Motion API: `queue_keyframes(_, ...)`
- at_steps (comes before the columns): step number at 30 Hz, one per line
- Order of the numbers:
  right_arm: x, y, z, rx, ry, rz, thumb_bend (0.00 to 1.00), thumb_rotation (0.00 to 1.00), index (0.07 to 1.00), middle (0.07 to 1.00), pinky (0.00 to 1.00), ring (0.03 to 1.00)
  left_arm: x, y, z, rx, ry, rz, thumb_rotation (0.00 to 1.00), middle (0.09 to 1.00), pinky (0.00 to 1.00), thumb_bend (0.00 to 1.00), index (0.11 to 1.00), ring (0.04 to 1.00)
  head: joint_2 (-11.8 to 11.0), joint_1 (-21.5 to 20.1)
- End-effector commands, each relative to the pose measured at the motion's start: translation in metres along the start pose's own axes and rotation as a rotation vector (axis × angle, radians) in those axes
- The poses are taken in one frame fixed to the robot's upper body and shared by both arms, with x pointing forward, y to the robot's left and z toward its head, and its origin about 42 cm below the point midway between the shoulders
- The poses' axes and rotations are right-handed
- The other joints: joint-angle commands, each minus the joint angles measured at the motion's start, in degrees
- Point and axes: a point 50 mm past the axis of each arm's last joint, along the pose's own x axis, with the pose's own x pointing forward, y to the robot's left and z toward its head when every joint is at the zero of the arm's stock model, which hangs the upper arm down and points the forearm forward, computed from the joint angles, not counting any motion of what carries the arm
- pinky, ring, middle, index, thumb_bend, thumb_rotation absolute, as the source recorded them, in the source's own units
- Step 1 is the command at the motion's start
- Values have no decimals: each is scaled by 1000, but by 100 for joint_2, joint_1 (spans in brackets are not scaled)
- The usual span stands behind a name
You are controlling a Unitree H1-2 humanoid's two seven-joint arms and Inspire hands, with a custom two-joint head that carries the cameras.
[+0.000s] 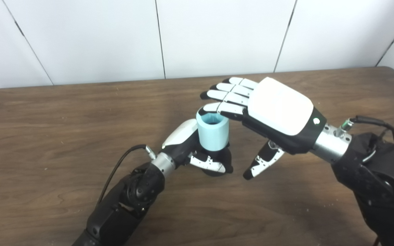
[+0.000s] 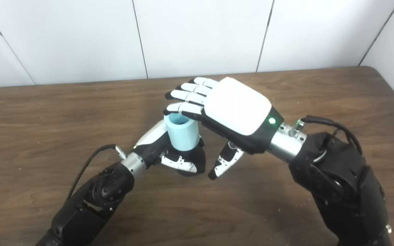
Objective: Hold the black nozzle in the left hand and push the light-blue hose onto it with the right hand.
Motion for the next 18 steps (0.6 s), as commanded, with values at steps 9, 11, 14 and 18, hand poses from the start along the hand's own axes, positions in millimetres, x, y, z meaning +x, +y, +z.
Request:
queue_keyframes(9, -14, 5, -6, -14, 22, -47, 873, 207, 856, 917, 889, 923, -36, -78, -44, -119, 256, -398, 360, 632, 569, 660, 422, 636, 7, -9)
queue_keyframes(11, -15, 5, -6, -20, 26, -44, 858, 216, 862, 917, 892, 923, -36, -78, -44, -118, 254, -400, 355, 615, 526, 664, 422, 597, 3, -10)
queue_keyframes(14, -15, 5, -6, -15, 29, -46, 851, 224, 863, 918, 893, 923, -37, -78, -44, -112, 252, -408, 359, 671, 626, 665, 447, 696, 7, -17)
queue_keyframes(18, -15, 6, -5, -5, 29, -45, 849, 225, 864, 919, 893, 923, -38, -77, -44, -117, 256, -418, 386, 740, 733, 711, 539, 786, 19, -21)
